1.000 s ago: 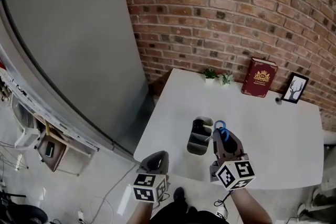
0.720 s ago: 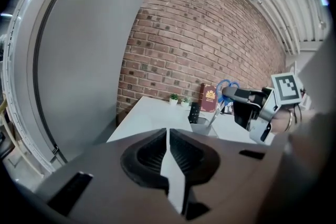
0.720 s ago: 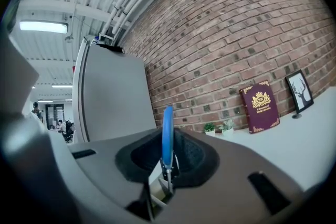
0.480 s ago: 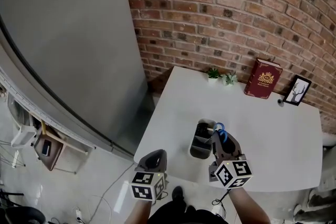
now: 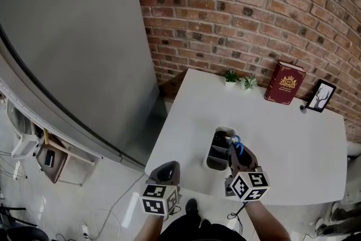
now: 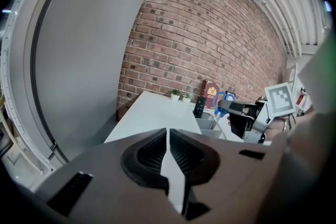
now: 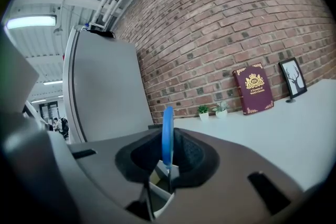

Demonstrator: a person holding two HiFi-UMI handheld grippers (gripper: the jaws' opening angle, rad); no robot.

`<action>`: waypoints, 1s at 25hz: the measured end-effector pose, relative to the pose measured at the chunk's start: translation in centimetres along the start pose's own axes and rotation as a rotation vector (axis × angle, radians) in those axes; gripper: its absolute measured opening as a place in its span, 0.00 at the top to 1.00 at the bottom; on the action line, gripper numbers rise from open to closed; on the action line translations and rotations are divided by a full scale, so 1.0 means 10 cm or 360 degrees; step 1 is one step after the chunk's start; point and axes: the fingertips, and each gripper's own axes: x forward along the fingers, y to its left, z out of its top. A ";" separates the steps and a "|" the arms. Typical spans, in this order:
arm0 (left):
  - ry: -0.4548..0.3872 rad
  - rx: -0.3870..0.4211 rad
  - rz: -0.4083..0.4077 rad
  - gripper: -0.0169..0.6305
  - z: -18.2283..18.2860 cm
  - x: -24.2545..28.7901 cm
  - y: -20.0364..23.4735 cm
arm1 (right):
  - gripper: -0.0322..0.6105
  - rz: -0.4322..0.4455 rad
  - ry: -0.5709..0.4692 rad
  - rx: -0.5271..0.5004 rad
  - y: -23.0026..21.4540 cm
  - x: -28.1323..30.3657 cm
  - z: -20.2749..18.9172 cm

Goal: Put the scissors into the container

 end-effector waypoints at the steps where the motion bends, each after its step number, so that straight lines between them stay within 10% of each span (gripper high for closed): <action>1: 0.0003 -0.0002 0.0000 0.94 -0.01 0.00 0.01 | 0.87 -0.0005 0.0008 0.0001 -0.01 0.00 -0.02; 25: 0.0051 -0.0016 -0.0002 0.94 -0.12 0.02 -0.05 | 0.87 -0.0011 0.0157 0.0032 -0.08 0.00 -0.34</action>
